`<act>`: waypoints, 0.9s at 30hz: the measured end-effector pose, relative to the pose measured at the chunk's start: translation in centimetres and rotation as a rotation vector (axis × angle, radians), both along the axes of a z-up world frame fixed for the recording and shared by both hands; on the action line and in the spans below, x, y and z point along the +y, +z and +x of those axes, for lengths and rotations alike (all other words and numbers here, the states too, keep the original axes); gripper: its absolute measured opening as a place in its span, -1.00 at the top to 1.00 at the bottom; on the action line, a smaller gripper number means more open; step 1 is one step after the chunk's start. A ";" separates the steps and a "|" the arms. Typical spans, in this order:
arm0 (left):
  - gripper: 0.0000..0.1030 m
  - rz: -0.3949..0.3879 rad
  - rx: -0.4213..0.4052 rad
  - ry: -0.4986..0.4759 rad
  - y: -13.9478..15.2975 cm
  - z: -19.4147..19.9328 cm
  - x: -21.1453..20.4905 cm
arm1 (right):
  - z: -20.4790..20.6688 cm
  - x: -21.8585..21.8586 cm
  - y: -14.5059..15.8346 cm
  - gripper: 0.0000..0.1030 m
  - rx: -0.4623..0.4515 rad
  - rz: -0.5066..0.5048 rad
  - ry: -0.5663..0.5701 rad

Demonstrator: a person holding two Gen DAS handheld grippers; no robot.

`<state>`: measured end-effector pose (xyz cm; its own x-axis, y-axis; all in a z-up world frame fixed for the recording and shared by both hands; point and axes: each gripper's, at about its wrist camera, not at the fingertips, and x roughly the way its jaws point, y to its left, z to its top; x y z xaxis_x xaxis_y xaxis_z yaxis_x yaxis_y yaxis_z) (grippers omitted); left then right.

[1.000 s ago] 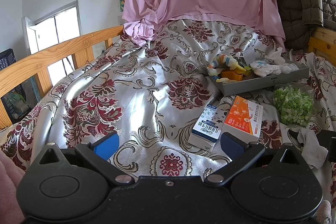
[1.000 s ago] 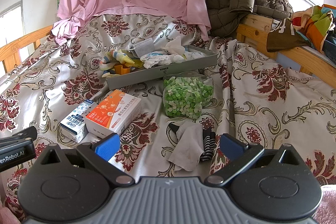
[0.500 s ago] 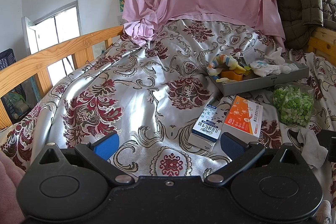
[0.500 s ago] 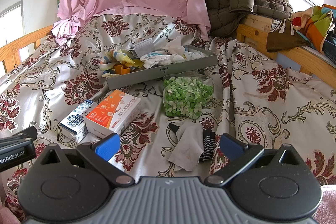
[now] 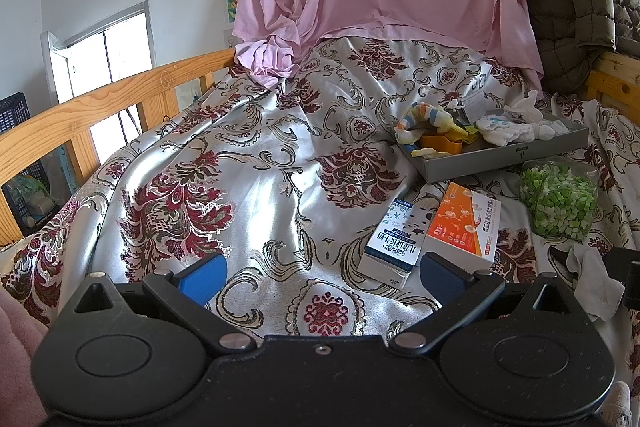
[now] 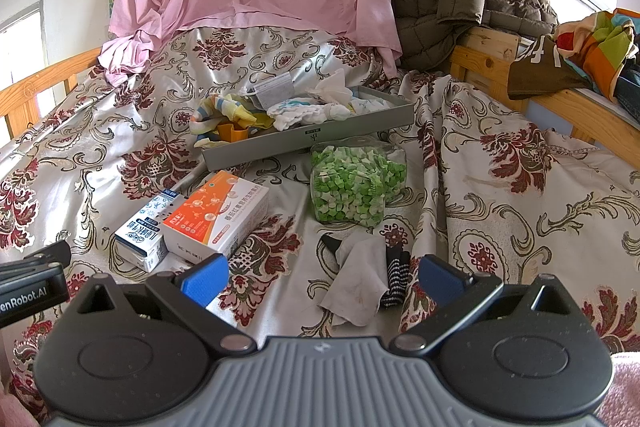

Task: Organize soft objects

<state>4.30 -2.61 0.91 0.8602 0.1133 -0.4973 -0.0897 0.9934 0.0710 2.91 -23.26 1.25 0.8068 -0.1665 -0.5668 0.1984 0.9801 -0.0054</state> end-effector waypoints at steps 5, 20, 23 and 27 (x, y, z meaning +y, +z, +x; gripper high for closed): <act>-0.99 -0.004 -0.010 0.004 -0.2 -0.2 0.2 | 0.0 0.0 0.0 -1.00 0.000 0.000 0.000; -0.99 0.014 -0.015 -0.005 0.0 -0.3 0.2 | 0.1 0.1 0.0 -1.00 0.000 -0.001 0.000; -0.99 0.015 -0.014 -0.002 0.0 -0.2 0.4 | 0.0 0.1 0.0 -1.00 0.001 0.000 0.000; -0.99 0.014 -0.004 -0.008 0.0 -0.2 0.4 | 0.1 0.1 0.0 -1.00 0.001 -0.001 0.000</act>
